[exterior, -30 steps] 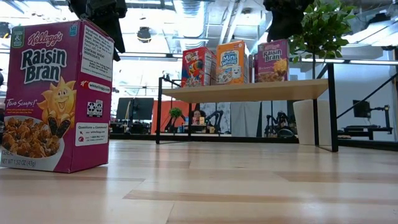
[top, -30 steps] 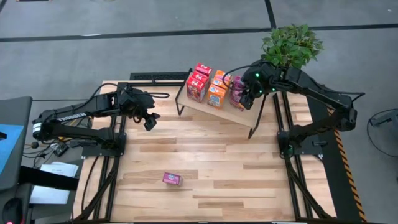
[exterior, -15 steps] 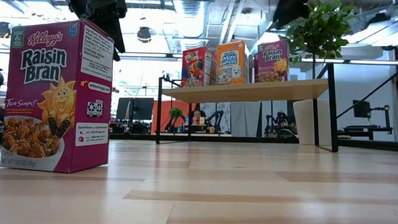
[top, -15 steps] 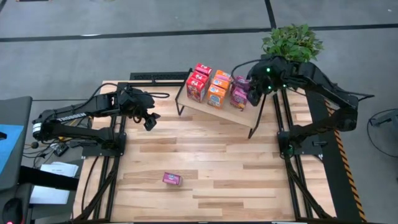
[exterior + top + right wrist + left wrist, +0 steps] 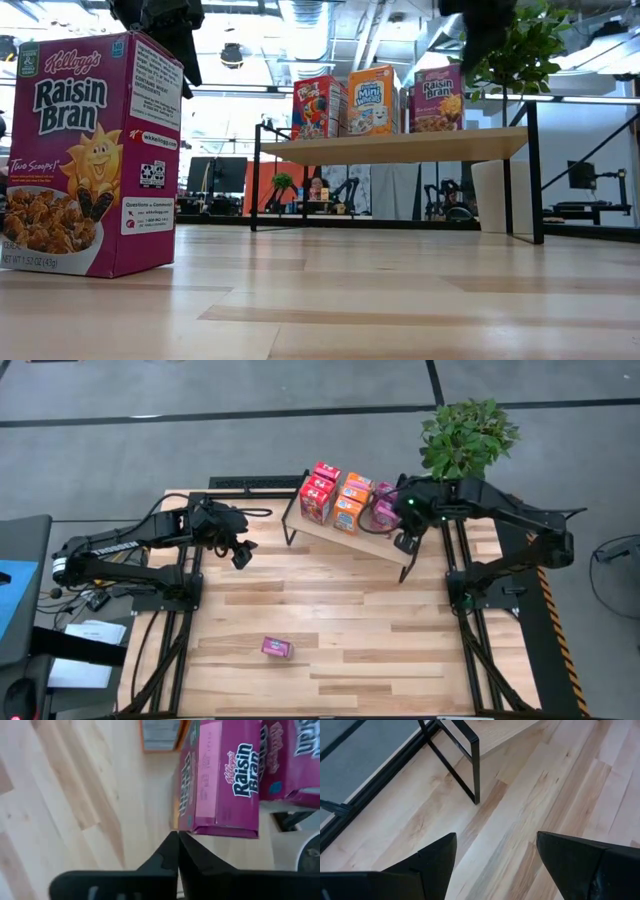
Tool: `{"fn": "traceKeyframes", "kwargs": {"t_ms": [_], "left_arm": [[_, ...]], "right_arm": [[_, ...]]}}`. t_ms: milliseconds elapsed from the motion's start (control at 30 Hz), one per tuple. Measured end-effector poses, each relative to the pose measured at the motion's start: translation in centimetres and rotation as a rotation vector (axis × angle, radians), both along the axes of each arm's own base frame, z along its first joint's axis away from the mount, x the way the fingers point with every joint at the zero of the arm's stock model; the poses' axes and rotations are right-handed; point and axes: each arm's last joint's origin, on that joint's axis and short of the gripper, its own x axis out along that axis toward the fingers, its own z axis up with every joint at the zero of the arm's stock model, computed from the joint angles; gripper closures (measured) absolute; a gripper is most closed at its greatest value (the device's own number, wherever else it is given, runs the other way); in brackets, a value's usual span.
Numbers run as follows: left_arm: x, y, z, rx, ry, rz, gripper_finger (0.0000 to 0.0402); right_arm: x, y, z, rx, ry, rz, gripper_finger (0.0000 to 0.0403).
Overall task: Stack cereal on shelf
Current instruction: Put the top purple cereal box on the shelf aligned with the other purple cereal box, then put the purple cereal box on the shelf aligned with the other purple cereal boxes
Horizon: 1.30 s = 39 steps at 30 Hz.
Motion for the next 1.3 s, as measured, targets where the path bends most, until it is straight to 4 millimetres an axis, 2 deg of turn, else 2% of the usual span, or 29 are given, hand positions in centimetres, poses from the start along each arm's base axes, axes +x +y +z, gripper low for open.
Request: {"fn": "traceKeyframes", "kwargs": {"t_ms": [200, 433, 633, 733, 867, 1033, 1167, 1300], "left_arm": [[0.0, 0.0, 0.0, -0.001, -0.001, 0.002, 0.0136], [0.0, 0.0, 0.0, 0.001, 0.000, 0.005, 0.0136], [0.0, 0.0, 0.0, 0.002, 0.000, 0.006, 0.0136], [0.0, 0.0, 0.0, 0.004, 0.001, 0.008, 0.0136], [0.0, 0.0, 0.0, 0.002, 0.000, 0.006, 0.0136], [0.0, -0.2, -0.1, -0.053, -0.006, -0.055, 0.0136], [-0.4, -0.7, -0.6, -0.142, 0.050, -0.158, 0.0136], [-0.9, -0.8, -1.1, -0.162, 0.125, -0.154, 0.0136]], "right_arm": [[0.1, -0.8, -0.2, -0.022, -0.014, -0.034, 0.0348], [0.4, -1.6, 0.1, -0.047, -0.079, -0.059, 0.0345], [0.4, -1.3, 0.2, -0.047, -0.081, -0.049, 0.0345], [0.5, -1.0, 0.9, -0.049, -0.106, -0.033, 0.0345], [0.9, 0.5, 3.0, 0.004, -0.225, 0.059, 0.0345], [2.6, 3.5, 4.6, 0.110, -0.432, 0.221, 0.0345], [4.9, 6.6, 4.3, 0.135, -0.472, 0.352, 0.0338], [8.4, 9.7, 2.8, 0.116, -0.491, 0.409, 0.0304]]}}
